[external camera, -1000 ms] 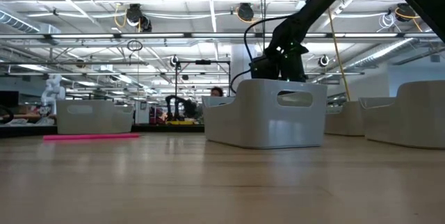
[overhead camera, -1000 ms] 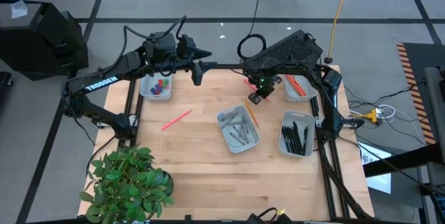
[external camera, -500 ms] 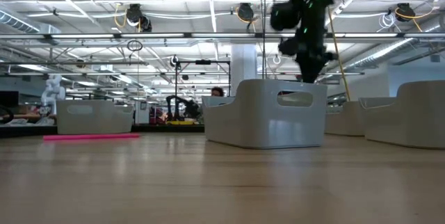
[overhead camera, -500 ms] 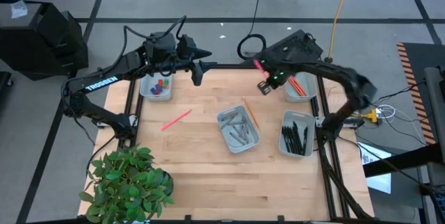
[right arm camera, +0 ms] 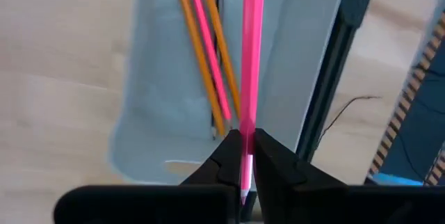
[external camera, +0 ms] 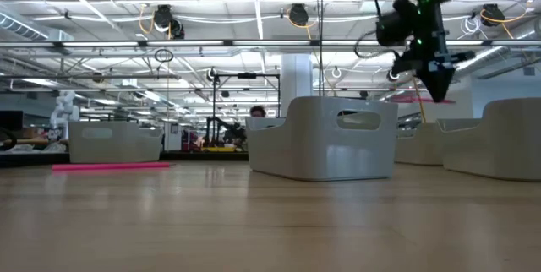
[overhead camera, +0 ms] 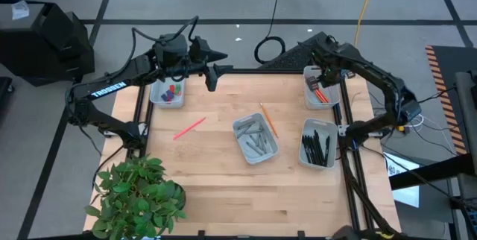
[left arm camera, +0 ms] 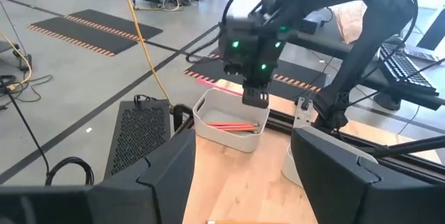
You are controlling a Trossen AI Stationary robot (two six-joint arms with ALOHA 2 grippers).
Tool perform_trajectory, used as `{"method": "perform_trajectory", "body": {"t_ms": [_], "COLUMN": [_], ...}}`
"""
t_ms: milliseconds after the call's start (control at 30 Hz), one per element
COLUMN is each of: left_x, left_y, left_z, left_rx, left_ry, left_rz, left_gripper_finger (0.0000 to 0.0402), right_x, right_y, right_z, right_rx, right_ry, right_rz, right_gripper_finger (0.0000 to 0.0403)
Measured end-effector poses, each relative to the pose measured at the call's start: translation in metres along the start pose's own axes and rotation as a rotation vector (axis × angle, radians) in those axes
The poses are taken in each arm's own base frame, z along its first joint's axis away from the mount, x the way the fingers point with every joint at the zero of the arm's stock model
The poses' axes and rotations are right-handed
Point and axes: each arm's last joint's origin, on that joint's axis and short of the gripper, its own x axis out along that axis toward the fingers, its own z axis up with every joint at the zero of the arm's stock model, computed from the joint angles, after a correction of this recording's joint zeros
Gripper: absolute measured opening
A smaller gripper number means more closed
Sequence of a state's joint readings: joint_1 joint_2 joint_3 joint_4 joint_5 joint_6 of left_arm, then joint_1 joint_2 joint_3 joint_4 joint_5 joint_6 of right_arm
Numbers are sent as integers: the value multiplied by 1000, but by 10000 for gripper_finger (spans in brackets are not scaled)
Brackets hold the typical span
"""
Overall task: Sort crayons/erasers/pens/pencils in bins
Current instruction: Put the pink pencil into the top right gray bin, then adjust the middle left gray bin
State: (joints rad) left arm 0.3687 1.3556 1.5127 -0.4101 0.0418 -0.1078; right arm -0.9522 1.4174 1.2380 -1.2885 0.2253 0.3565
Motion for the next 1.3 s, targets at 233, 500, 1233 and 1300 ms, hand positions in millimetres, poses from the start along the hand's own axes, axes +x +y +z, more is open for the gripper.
{"method": "perform_trajectory", "body": {"t_ms": [233,500,1233,1300], "left_x": [0,0,0,0], "left_y": [0,1,1,1], "left_z": [0,0,-1,-2], "left_rx": [-3,-4,11,20], "left_ry": [4,5,14,20], "left_rz": [0,1,-3,-3], "left_gripper_finger": [239,239,239,239], "right_x": [35,57,41,29], "right_y": [7,18,53,69], "right_z": [-1,0,-15,-19], "right_rx": [-99,-147,-327,-361], "right_ry": [38,101,18,-38], "right_rz": [5,-97,-47,42], "right_gripper_finger": [16,16,119,123]}}
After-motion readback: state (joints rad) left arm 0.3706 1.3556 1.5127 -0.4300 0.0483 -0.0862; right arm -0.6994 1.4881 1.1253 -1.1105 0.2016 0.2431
